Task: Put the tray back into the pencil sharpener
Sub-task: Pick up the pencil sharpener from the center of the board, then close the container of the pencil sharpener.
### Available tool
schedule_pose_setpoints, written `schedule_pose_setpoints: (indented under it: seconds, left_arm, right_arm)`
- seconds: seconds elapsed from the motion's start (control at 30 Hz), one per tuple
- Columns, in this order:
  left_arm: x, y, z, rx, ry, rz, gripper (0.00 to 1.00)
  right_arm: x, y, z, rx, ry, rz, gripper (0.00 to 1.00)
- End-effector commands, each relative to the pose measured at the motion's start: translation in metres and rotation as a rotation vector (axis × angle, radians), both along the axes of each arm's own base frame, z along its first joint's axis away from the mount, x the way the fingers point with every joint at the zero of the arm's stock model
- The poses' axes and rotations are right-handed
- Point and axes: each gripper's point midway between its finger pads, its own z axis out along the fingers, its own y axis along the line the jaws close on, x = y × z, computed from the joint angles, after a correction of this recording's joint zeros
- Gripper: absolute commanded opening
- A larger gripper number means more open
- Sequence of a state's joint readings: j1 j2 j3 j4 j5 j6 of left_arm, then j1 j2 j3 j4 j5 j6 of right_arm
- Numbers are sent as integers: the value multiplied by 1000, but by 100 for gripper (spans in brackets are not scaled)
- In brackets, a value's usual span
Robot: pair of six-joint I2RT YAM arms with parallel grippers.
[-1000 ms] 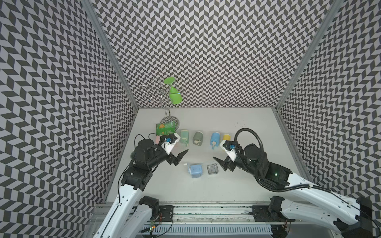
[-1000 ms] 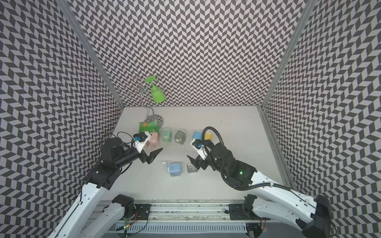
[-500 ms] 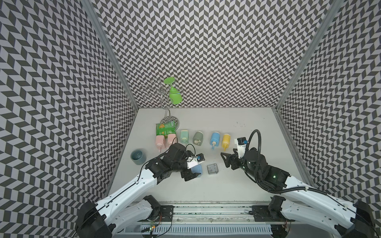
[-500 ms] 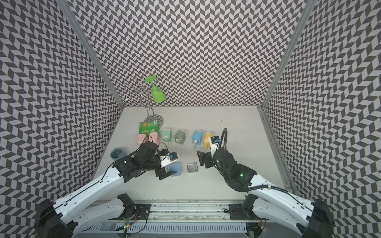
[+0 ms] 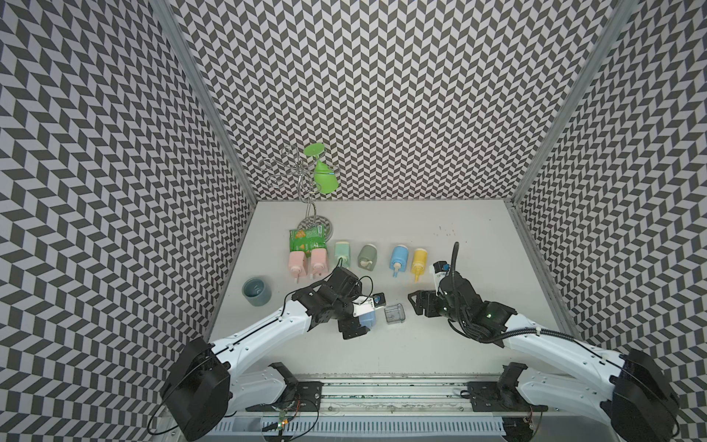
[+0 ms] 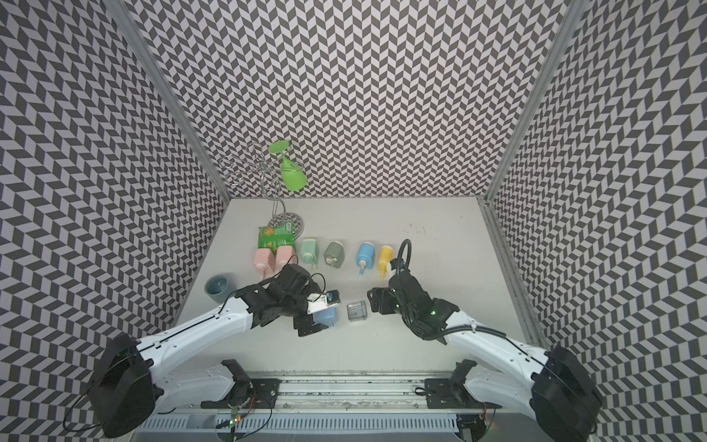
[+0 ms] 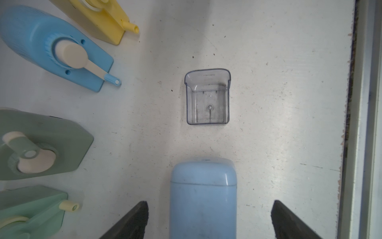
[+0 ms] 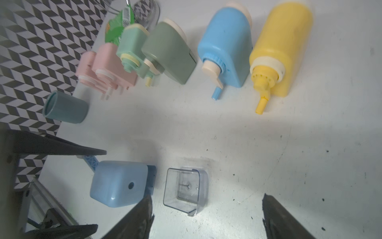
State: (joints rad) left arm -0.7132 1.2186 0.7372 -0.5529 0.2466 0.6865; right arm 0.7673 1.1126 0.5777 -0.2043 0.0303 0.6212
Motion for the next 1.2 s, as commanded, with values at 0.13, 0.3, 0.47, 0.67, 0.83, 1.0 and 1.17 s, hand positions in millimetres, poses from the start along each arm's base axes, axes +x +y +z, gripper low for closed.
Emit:
schedule_pose_setpoints:
  seconds: [0.13,0.3,0.47,0.67,0.83,1.0,1.17]
  left_arm:
    - [4,-4,-10,30,-8,-44,84]
    - [8,-2,-21,60,-4,-42,76]
    - [16,2,-27,86,-18,-23,68]
    - [13,-7,-21,31,-4,-48,59]
    - [12,-15,-14,-25,-12,-66,55]
    - [16,-22,-10,-50,-23,-61,51]
    - [16,-26,-16,-50,-26,-60,51]
  right_arm:
    - [-8,22,-17,59,119,59,74]
    - [-7,30,-28,57,150,81,65]
    - [-5,38,-27,69,152,105,59]
    - [-3,45,-34,59,166,136,56]
    - [-3,50,-37,65,170,159,51]
    - [-2,54,-42,68,183,167,50]
    - [-5,60,-48,88,197,187,46]
